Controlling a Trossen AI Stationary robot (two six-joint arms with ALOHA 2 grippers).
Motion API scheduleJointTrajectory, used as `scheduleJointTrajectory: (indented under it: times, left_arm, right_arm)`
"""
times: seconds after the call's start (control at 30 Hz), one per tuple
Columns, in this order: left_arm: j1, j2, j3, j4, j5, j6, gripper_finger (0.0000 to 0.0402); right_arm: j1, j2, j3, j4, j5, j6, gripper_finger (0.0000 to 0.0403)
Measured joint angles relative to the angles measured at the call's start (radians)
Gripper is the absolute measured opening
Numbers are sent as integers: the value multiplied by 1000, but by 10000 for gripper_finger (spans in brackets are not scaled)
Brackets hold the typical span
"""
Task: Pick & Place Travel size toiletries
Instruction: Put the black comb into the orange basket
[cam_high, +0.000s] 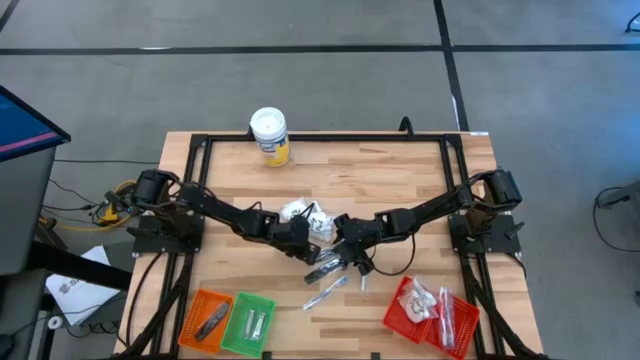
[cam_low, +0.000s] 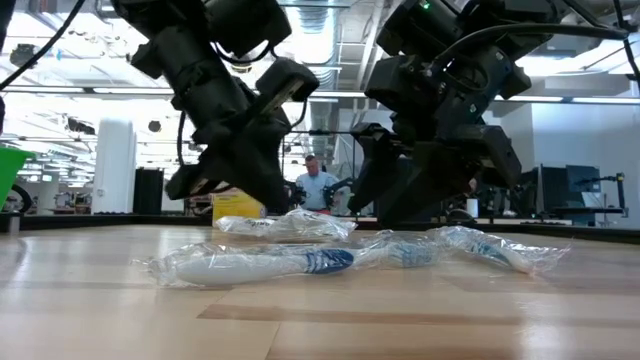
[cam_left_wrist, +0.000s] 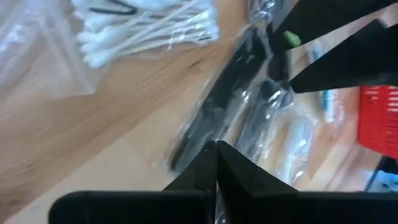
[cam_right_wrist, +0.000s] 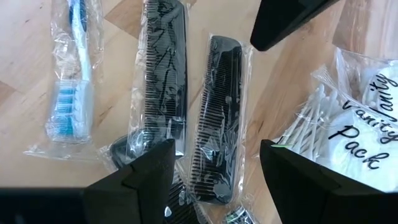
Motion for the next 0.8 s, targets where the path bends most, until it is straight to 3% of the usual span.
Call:
scheduleJointTrajectory:
  times: [0.8]
  left_arm:
    - [-5,35,1,-11,-33,47,0]
  right_arm:
    - [0,0,0,-1,2,-2,228]
